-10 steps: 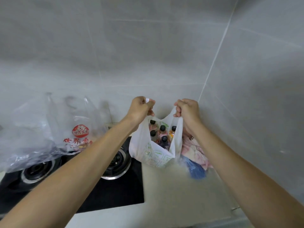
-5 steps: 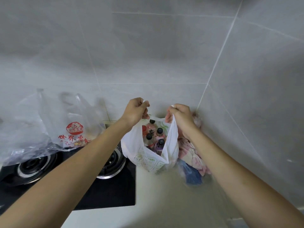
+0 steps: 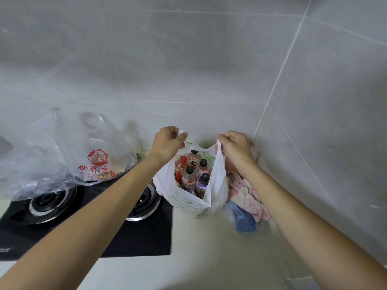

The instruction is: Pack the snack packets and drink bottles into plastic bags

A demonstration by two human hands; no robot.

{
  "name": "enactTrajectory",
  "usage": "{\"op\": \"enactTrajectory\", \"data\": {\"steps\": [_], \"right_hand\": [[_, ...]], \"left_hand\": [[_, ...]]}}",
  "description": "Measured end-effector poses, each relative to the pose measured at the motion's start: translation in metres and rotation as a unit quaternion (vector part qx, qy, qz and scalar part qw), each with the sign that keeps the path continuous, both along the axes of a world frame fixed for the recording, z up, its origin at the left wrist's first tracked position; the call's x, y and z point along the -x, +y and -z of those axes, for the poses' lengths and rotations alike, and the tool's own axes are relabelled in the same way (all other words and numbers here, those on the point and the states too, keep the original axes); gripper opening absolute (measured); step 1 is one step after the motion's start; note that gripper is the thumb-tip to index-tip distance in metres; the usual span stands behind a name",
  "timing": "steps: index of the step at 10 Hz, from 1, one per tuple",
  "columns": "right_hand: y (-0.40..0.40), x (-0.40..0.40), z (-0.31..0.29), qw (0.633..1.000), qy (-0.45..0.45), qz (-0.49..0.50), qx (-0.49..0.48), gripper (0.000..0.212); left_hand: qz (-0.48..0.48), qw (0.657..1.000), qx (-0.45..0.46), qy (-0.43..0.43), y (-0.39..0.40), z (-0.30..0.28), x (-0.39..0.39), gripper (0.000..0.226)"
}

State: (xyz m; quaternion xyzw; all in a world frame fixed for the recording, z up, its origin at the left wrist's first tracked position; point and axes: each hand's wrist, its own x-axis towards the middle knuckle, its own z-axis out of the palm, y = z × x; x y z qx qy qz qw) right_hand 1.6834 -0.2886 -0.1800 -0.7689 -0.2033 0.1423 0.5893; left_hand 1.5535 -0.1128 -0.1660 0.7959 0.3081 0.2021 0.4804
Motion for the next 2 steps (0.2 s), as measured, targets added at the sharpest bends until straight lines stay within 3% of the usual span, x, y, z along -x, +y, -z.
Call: {"op": "enactTrajectory", "data": {"steps": [2], "right_hand": [[-0.002, 0.001, -0.001, 0.994, -0.102, 0.032, -0.004, 0.026]], "left_hand": [[-0.045, 0.997, -0.060, 0.014, 0.000, -0.001, 0.019, 0.031]]}}
